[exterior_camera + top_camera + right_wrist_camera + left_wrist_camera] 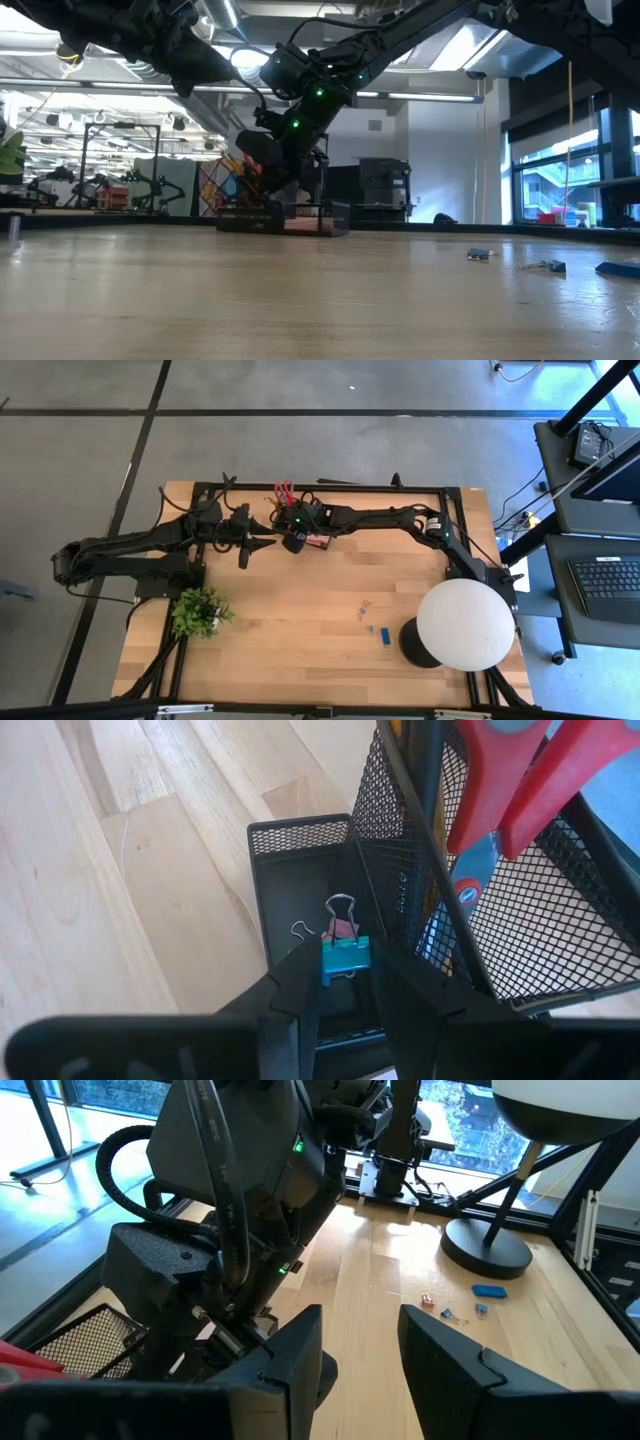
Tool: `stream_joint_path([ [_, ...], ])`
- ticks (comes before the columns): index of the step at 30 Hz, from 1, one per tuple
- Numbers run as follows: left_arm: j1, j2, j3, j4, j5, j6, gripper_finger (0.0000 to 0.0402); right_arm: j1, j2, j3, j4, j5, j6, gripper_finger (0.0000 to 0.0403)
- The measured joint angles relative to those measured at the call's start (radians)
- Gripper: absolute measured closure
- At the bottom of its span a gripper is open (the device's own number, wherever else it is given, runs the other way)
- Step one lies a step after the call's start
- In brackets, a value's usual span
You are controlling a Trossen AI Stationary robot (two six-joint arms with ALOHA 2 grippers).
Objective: Pick and place office supplies into organizer
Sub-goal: Put the blue binder clip into the black desk organizer, then put the pink binder clip into the black desk organizer
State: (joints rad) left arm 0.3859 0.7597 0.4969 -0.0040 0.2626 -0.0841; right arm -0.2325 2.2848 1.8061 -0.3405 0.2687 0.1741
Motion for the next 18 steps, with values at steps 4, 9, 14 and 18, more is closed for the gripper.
stream_joint_path([
  [4, 0.0, 0.0, 0.0, 0.0, 0.0, 0.0, 0.0274, 0.0, 0.0, 0.0, 0.0, 0.0, 0.0, 0.031],
  [9, 0.0, 0.0, 0.0, 0.0, 0.0, -0.002, 0.0274, 0.0, -0.001, 0.0, 0.0, 0.0, 0.0, 0.031],
  [14, 0.0, 0.0, 0.0, 0.0, 0.0, -0.007, 0.0274, 0.0, -0.001, 0.0, 0.0, 0.0, 0.001, 0.0302],
  [18, 0.0, 0.0, 0.0, 0.0, 0.0, -0.007, 0.0274, 0.0, -0.001, 0.0, 0.0, 0.0, 0.006, 0.0274],
])
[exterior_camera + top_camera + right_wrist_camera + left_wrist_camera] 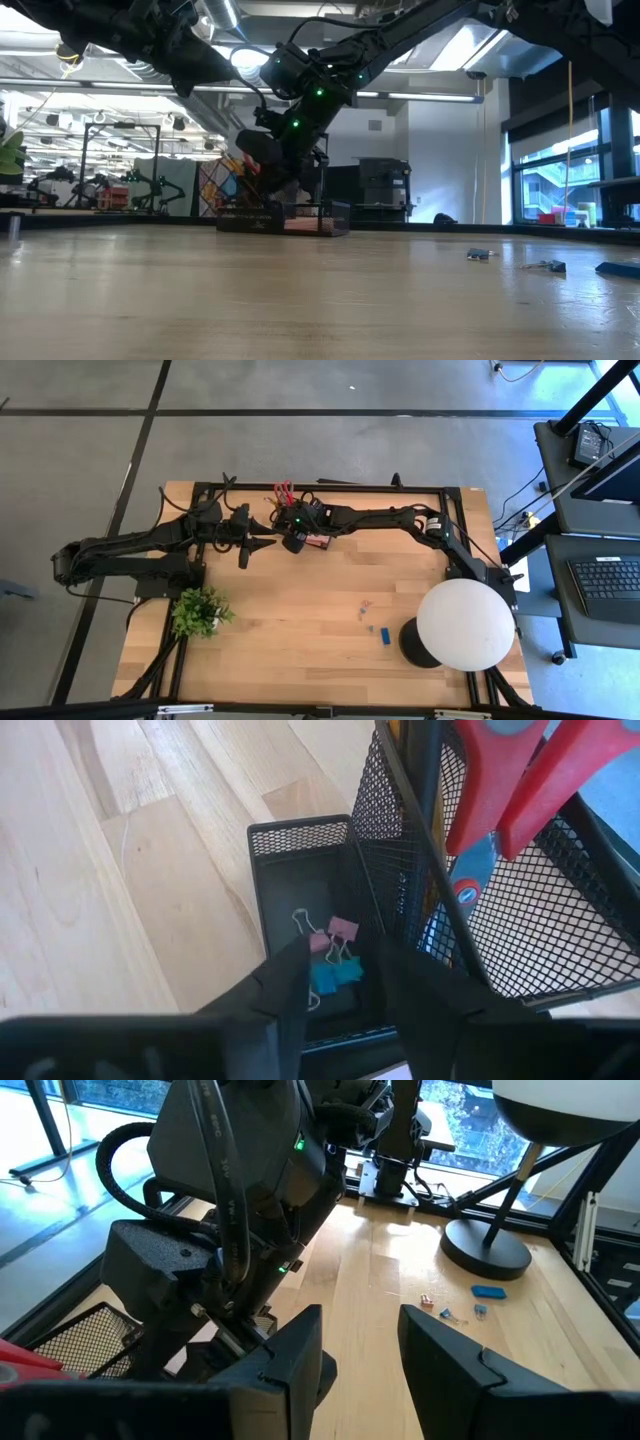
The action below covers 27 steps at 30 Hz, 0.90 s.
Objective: Pick and place office supplies into organizer
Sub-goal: Put the pink binder clip into the black desk organizer
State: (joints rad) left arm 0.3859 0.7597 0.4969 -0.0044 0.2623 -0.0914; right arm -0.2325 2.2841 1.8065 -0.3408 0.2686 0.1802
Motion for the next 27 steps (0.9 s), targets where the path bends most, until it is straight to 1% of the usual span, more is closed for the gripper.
stream_joint_path([
  [5, 0.0, 0.0, 0.0, 0.0, 0.0, 0.0, 0.0274, 0.0, 0.0, 0.0, 0.0, 0.0, -0.001, 0.0246],
  [10, 0.0, 0.0, 0.0, 0.0, 0.0, 0.0, 0.0274, 0.0, -0.001, 0.0, -0.001, -0.003, -0.003, 0.024],
  [12, 0.0, 0.0, 0.0, 0.0, 0.0, 0.0, 0.0274, 0.003, -0.013, 0.0, -0.028, -0.047, -0.025, 0.024],
  [15, 0.0, 0.0, 0.0, 0.0, 0.0, 0.0, 0.0274, 0.015, -0.06, 0.001, -0.11, -0.149, -0.049, 0.024],
  [17, 0.0, 0.0, 0.0, -0.001, 0.0, -0.001, 0.0274, 0.029, -0.098, 0.002, -0.21, -0.218, -0.034, 0.024],
  [19, 0.0, 0.0, 0.0, 0.0, 0.0, -0.001, 0.0274, 0.045, -0.134, 0.003, -0.337, -0.263, -0.029, 0.024],
  [21, 0.0, 0.0, 0.0, 0.0, 0.0, 0.0, 0.0274, 0.067, -0.167, 0.002, -0.469, -0.273, -0.042, 0.024],
  [24, 0.0, 0.0, 0.0, -0.001, 0.0, -0.001, 0.0274, 0.113, -0.205, 0.002, -0.674, -0.271, -0.11, 0.024],
  [27, 0.0, 0.0, 0.0, -0.001, 0.0, -0.001, 0.0274, 0.177, -0.206, 0.001, -0.857, -0.274, -0.188, 0.024],
])
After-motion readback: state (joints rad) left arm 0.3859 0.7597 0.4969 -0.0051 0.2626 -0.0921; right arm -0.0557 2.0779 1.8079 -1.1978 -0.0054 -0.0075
